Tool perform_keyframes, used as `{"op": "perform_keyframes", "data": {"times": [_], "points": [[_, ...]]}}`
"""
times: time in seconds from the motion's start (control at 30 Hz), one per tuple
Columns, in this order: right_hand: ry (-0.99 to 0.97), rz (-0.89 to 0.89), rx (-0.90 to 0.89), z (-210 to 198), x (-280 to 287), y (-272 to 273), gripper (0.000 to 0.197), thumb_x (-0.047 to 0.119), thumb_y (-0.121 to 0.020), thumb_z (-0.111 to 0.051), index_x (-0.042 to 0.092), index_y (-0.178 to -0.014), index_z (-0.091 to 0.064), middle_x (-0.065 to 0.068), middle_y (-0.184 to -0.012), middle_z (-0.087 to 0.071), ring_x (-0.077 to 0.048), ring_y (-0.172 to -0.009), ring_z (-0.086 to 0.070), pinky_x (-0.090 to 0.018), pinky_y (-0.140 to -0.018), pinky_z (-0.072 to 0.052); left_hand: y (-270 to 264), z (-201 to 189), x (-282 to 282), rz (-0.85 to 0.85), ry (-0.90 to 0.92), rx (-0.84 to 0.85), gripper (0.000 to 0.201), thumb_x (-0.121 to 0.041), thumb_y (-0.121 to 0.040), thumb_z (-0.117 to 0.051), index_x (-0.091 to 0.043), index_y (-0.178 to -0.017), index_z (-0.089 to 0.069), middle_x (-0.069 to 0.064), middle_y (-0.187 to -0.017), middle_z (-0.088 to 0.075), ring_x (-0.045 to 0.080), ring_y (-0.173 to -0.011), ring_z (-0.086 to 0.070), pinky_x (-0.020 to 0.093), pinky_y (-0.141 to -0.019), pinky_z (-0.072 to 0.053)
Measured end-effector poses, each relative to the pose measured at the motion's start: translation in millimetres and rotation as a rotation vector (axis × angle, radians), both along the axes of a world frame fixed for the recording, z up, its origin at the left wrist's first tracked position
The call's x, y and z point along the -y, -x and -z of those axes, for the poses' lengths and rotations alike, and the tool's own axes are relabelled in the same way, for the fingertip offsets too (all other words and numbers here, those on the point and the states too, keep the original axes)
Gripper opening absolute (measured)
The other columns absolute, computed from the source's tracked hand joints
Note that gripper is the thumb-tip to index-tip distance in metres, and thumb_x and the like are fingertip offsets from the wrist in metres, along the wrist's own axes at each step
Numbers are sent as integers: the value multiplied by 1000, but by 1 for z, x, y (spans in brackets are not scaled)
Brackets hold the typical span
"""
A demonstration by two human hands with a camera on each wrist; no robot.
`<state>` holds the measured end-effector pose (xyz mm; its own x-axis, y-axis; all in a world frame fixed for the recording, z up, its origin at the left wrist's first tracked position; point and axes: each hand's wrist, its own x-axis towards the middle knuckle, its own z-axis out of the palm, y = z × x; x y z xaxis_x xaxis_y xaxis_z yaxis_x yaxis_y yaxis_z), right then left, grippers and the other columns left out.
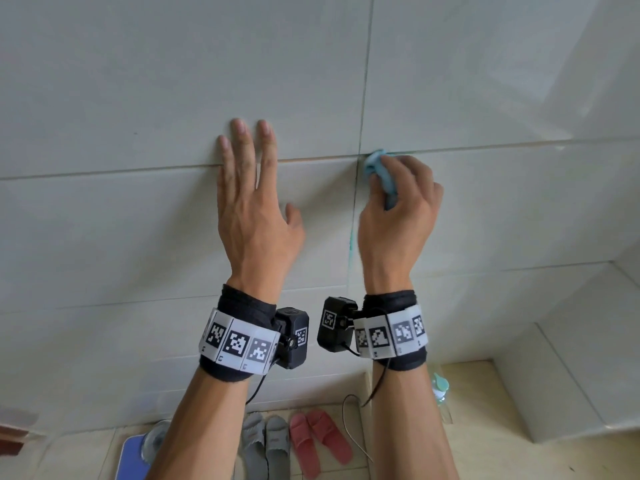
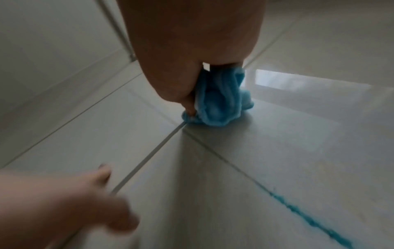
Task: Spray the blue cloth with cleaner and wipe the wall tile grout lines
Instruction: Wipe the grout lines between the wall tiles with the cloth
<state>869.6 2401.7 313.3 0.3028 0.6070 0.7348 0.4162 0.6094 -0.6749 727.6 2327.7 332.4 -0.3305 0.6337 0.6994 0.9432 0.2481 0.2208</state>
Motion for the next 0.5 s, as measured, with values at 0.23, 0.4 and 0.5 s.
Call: {"op": "perform_keyframes", "data": {"times": [0.23,0.4,0.5], "points": [[122,68,-85,6,-14,-30,24,6,-93,-69,14,-115,-76,1,-122,-67,-20,-99,-50,-4,-84,-33,8,-3,7,20,58,-44,112,-18,-80,-77,-19,-167,-7,12,-174,-1,32,-161,0,41,-130,-14],[-17,-3,-6,3,5,22,31,-3,-91,-67,19,-110,-77,14,-119,-60,-24,-100,-48,-16,-86,-39,10,-5,9,39,81,-43,112,-19,-80,-76,-21,-167,-6,9,-175,1,29,-161,1,39,-131,-8],[-62,16,2,17,3,32,35,-6,-91,-67,16,-117,-77,2,-124,-68,-31,-106,-52,-32,-93,-49,12,-6,13,34,95,-55,111,-19,-81,-75,-22,-167,-5,7,-175,1,28,-161,1,39,-131,-7]]}}
